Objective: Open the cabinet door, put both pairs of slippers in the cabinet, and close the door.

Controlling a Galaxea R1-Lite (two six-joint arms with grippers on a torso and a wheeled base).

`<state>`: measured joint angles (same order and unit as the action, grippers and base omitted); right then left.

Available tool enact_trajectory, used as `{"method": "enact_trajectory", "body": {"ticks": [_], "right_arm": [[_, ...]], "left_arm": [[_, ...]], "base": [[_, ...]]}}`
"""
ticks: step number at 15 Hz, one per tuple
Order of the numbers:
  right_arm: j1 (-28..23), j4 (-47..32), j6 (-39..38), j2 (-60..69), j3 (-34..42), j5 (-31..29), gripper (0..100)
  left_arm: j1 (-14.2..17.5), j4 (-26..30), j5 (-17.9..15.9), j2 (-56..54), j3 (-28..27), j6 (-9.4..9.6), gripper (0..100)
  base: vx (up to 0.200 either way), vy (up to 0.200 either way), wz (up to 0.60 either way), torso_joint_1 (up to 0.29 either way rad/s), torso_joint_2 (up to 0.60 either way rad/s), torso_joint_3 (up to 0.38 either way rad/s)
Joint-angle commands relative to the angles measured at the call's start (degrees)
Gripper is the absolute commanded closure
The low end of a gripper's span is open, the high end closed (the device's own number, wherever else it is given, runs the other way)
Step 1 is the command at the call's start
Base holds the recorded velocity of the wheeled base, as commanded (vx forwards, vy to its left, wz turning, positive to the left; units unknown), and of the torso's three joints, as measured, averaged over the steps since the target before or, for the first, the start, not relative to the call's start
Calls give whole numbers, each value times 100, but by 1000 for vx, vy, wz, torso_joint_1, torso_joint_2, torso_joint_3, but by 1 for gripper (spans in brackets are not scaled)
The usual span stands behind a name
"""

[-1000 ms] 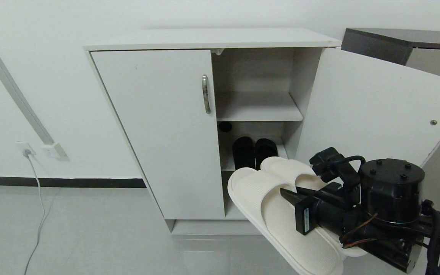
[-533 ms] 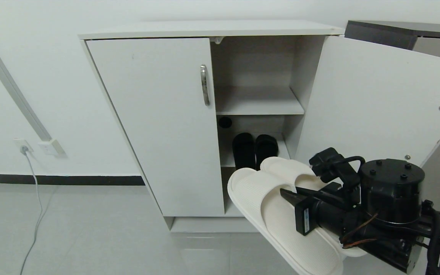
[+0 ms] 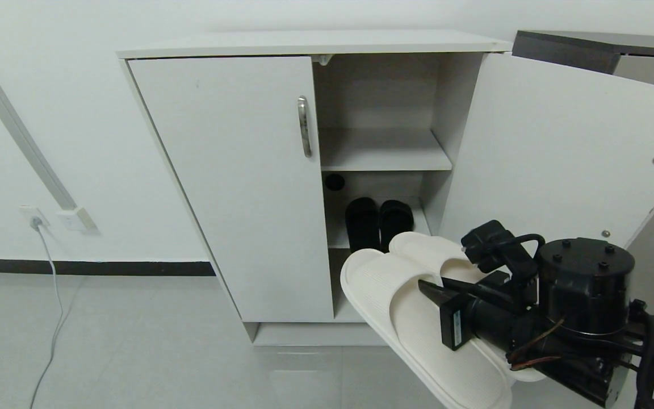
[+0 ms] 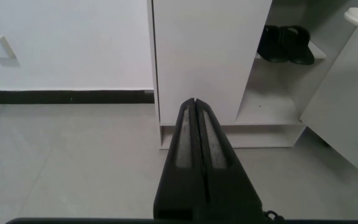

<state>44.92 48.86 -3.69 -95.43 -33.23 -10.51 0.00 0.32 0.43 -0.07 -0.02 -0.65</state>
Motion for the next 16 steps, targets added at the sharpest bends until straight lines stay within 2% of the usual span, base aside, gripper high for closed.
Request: {"method": "enact_trajectory", "body": {"ticks": [1, 2, 3, 4, 6, 8, 9, 10, 11, 13, 16], "right_arm": [[25, -8, 9, -116, -61, -21, 100], [148, -43, -61, -301, -307, -276, 100], [394, -219, -501, -881, -948, -1296, 100], [535, -500, -773, -1224, -1528, -2008, 100], [685, -1485, -1037, -1505, -2522, -3010, 100], [852, -2759, -1555, -1435, -3295, -3361, 100], [904, -3295, -1775, -1408, -3559, -3581, 100], [922, -3532, -1933, -1408, -3699, -3757, 100], [922, -3532, -1951, -1426, -3699, -3853, 100], [895, -3532, -1951, -1435, -3655, -4056, 100], [860, -3532, -1889, -1364, -3647, -4056, 100]], "left_arm": [[0, 3, 1, 7, 2, 3, 100], [0, 3, 1, 7, 2, 3, 100], [0, -5, 1, 7, 2, 3, 100], [0, 3, 1, 7, -6, 3, 100], [0, 3, 1, 7, -6, 3, 100], [0, 3, -8, 7, 2, 12, 100], [0, 3, -8, 7, -6, 12, 100], [0, 3, -16, 7, -6, 12, 100], [0, 3, -16, 7, -6, 12, 100], [0, 3, -16, 7, 2, 12, 100], [0, 3, -16, 7, 2, 12, 100]], "base": [[0, 0, 0, 0, 0, 0], [0, 0, 0, 0, 0, 0], [0, 0, 0, 0, 0, 0], [0, 0, 0, 0, 0, 0], [0, 0, 0, 0, 0, 0], [0, 0, 0, 0, 0, 0], [0, 200, 0, 2, 2, 2], [0, 200, 0, 2, -2, 12], [0, 200, 0, -17, 7, 7], [0, 0, 0, 0, 0, 0], [0, 0, 0, 0, 0, 0]]}}
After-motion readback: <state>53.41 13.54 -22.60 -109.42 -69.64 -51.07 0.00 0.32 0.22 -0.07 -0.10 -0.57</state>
